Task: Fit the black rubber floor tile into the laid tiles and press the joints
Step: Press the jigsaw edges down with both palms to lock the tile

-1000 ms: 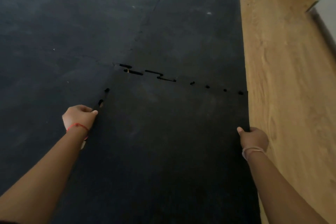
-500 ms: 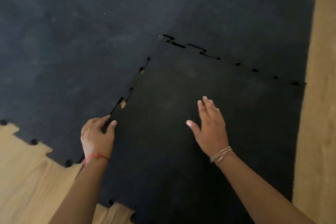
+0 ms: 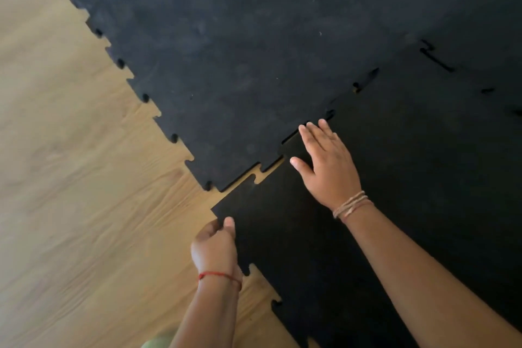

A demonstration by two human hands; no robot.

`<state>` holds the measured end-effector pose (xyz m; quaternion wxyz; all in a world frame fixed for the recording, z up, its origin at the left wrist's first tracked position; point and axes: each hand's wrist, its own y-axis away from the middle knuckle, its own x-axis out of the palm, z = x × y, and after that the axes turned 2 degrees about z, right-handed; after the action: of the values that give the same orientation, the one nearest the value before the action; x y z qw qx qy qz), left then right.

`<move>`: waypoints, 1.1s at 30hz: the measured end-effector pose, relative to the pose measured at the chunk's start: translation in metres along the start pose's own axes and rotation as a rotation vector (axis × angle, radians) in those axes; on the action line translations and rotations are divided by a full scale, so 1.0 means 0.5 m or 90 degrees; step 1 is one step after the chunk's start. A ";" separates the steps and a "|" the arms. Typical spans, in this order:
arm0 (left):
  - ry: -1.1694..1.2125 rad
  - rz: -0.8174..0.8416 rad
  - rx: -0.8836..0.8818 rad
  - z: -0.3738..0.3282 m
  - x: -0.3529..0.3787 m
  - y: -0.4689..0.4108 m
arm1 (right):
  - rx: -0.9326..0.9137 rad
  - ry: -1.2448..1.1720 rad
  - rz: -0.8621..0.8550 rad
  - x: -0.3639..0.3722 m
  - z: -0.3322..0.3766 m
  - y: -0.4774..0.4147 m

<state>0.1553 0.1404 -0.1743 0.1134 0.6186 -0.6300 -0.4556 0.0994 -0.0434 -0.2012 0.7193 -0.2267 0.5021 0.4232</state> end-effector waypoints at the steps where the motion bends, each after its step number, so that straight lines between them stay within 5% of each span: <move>1: -0.006 0.001 0.020 0.003 0.000 -0.004 | 0.003 0.001 -0.009 0.001 -0.001 -0.004; 9: -0.253 -0.024 0.203 0.011 0.006 -0.016 | -0.019 0.054 -0.024 0.007 -0.012 -0.007; 14: -0.183 -0.110 0.367 -0.012 -0.027 0.025 | -0.069 0.045 -0.094 -0.033 -0.025 -0.029; 22: -0.305 -0.032 0.340 -0.012 -0.004 -0.051 | -0.043 0.113 -0.023 -0.001 -0.035 -0.031; 33: 0.063 -0.059 0.180 0.006 0.032 0.011 | 0.320 0.133 0.037 -0.146 -0.233 -0.183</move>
<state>0.1462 0.1266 -0.1785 0.0349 0.6786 -0.6520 -0.3363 0.1039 -0.2080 -0.1893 0.6849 -0.0693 0.6691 0.2801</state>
